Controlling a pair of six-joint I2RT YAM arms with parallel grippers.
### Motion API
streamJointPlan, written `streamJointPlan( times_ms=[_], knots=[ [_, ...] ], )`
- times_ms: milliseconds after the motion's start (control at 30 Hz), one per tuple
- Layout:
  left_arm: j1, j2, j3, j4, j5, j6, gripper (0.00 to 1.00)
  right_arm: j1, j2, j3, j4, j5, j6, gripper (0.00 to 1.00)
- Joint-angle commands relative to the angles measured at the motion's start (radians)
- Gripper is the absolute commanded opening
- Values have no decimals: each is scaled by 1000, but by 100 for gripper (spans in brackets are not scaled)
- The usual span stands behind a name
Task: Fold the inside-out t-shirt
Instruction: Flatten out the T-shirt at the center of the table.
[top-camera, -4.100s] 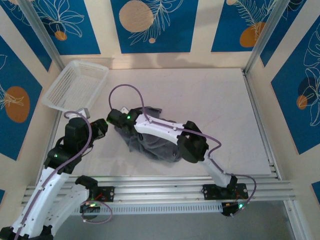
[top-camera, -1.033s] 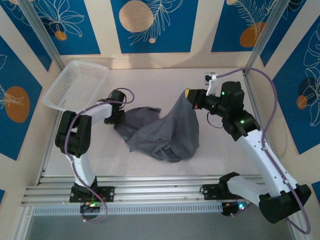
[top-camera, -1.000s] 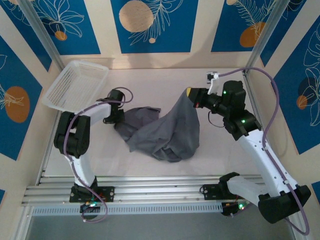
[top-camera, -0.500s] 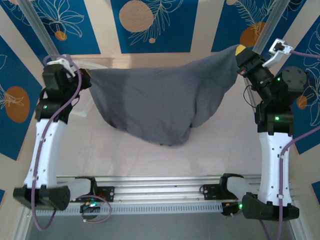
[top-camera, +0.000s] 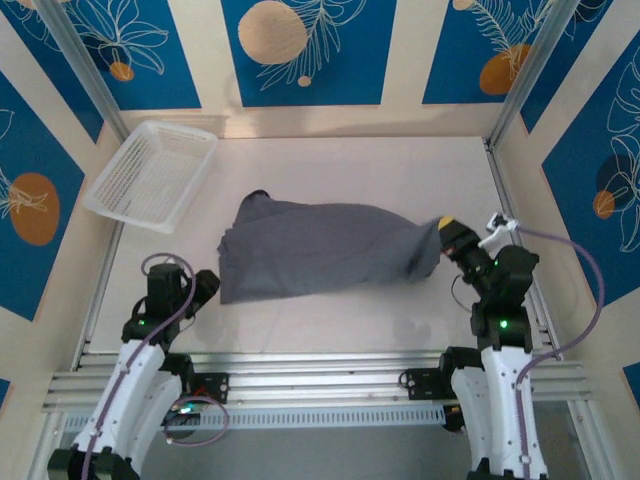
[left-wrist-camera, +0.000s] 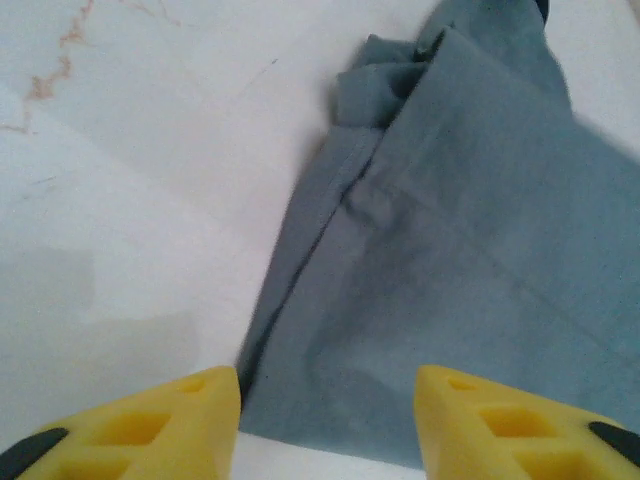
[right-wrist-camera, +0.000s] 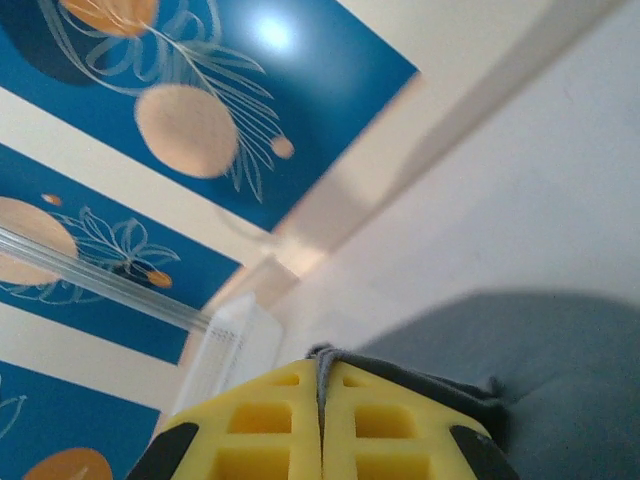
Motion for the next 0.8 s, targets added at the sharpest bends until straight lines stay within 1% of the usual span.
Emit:
streamJointPlan(
  times_ms=[0, 67, 167, 233, 267, 300, 333, 400, 433, 467, 500, 533, 600, 667, 767],
  knots=[
    [-6, 0, 128, 79, -40, 86, 53, 17, -42, -25, -54, -24, 8, 0],
    [-7, 120, 212, 54, 9, 172, 52, 31, -21, -29, -65, -38, 0, 0],
    [-25, 308, 285, 41, 103, 238, 51, 47, 8, -28, -62, -54, 1, 0],
    [-46, 436, 316, 49, 131, 265, 51, 58, 28, -15, -72, -61, -1, 0],
    [-53, 481, 335, 41, 129, 274, 49, 64, 34, -12, -74, -61, -2, 0],
    [-64, 530, 356, 40, 125, 293, 49, 73, 42, -8, -71, -57, -5, 0],
    [-76, 577, 381, 24, 96, 308, 48, 81, 53, -5, -66, -48, -9, 0],
    [-88, 653, 416, -9, 40, 310, 43, 91, 81, 12, -67, -46, -17, 0],
    [-92, 686, 417, 6, 33, 290, 36, 95, 101, 26, -78, -60, -24, 0],
    [-92, 710, 417, 16, 32, 263, 24, 98, 116, 44, -96, -70, -32, 0],
    [-92, 742, 417, 31, 45, 242, 16, 101, 129, 65, -126, -74, -36, 0],
    [-92, 768, 419, 39, 54, 223, 13, 106, 137, 79, -149, -73, -32, 0],
    [-93, 807, 426, 34, 20, 189, 13, 120, 134, 83, -156, -70, -21, 0],
    [-93, 839, 428, 64, -11, 189, 14, 132, 119, 72, -146, -60, 0, 0],
    [-93, 912, 467, 56, -81, 198, 15, 156, 89, 48, -119, -24, 40, 0]
  ],
)
